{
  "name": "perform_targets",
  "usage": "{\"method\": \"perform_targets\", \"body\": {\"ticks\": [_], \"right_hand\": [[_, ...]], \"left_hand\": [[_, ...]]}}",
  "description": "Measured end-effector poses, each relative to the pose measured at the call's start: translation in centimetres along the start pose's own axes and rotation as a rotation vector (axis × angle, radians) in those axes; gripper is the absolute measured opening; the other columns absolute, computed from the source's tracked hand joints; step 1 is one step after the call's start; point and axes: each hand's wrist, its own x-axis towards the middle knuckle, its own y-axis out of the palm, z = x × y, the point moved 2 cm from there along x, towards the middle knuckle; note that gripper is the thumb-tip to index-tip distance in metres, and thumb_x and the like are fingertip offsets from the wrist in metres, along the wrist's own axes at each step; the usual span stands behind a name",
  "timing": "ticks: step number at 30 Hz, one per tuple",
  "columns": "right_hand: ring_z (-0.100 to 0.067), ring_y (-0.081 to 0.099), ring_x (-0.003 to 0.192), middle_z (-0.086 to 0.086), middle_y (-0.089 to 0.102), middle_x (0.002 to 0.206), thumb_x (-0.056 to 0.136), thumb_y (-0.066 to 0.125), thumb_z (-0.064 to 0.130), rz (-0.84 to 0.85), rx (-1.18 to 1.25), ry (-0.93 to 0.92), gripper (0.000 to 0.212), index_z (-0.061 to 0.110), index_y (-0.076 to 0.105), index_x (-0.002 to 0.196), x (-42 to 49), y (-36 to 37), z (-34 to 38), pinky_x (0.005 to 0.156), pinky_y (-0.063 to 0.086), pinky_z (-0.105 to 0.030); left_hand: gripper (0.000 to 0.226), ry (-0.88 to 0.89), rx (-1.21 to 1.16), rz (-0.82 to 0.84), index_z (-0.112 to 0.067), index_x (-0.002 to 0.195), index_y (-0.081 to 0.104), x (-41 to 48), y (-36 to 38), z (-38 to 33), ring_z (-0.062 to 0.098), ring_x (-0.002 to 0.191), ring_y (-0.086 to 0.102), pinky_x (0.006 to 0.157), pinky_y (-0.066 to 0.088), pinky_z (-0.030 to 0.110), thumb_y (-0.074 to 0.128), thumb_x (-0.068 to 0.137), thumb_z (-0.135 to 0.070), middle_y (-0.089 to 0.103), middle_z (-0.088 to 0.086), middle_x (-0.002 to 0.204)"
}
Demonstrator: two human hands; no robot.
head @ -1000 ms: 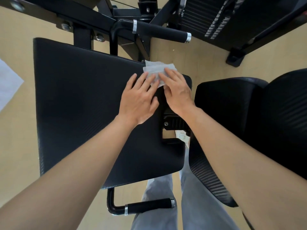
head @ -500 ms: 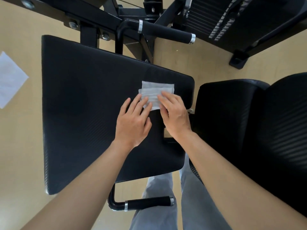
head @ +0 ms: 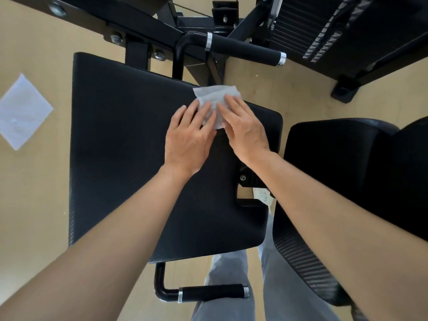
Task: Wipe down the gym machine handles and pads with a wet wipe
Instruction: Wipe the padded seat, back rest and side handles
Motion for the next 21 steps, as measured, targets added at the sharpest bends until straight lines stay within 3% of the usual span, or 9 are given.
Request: {"method": "perform_targets", "body": {"ticks": [6, 15, 21], "right_hand": [[-0.032, 0.026, 0.153, -0.015, 0.035, 0.162, 0.098, 0.059, 0.007, 0.049, 0.006, -0.045, 0.056, 0.01, 0.043, 0.152, -0.2, 0.4, 1.2, 0.119, 0.036, -0.05], [-0.028, 0.011, 0.157, -0.016, 0.021, 0.167, 0.105, 0.044, 0.016, 0.179, 0.041, -0.106, 0.056, 0.008, 0.03, 0.158, -10.9, 2.6, 4.2, 0.123, 0.027, -0.049], [-0.026, 0.009, 0.157, -0.014, 0.018, 0.168, 0.107, 0.038, 0.024, 0.205, 0.04, -0.146, 0.054, 0.01, 0.028, 0.159, -9.0, 3.1, 5.5, 0.125, 0.024, -0.046]], "left_hand": [[0.047, -0.083, 0.003, 0.097, -0.016, 0.147, 0.053, -0.2, -0.9, 1.1, 0.032, 0.151, 0.035, 0.123, 0.026, 0.049, 0.032, 0.111, -0.035, 0.045, 0.009, 0.158], [0.051, -0.135, -0.072, 0.222, -0.012, 0.152, 0.047, -11.8, -2.4, -1.7, 0.035, 0.155, 0.024, 0.124, 0.023, 0.054, 0.046, 0.106, -0.033, 0.033, 0.011, 0.164], [0.052, -0.23, -0.01, 0.175, -0.017, 0.151, 0.049, -12.0, -2.7, -0.5, 0.038, 0.153, 0.029, 0.125, 0.02, 0.056, 0.05, 0.103, -0.036, 0.038, 0.008, 0.162]]}}
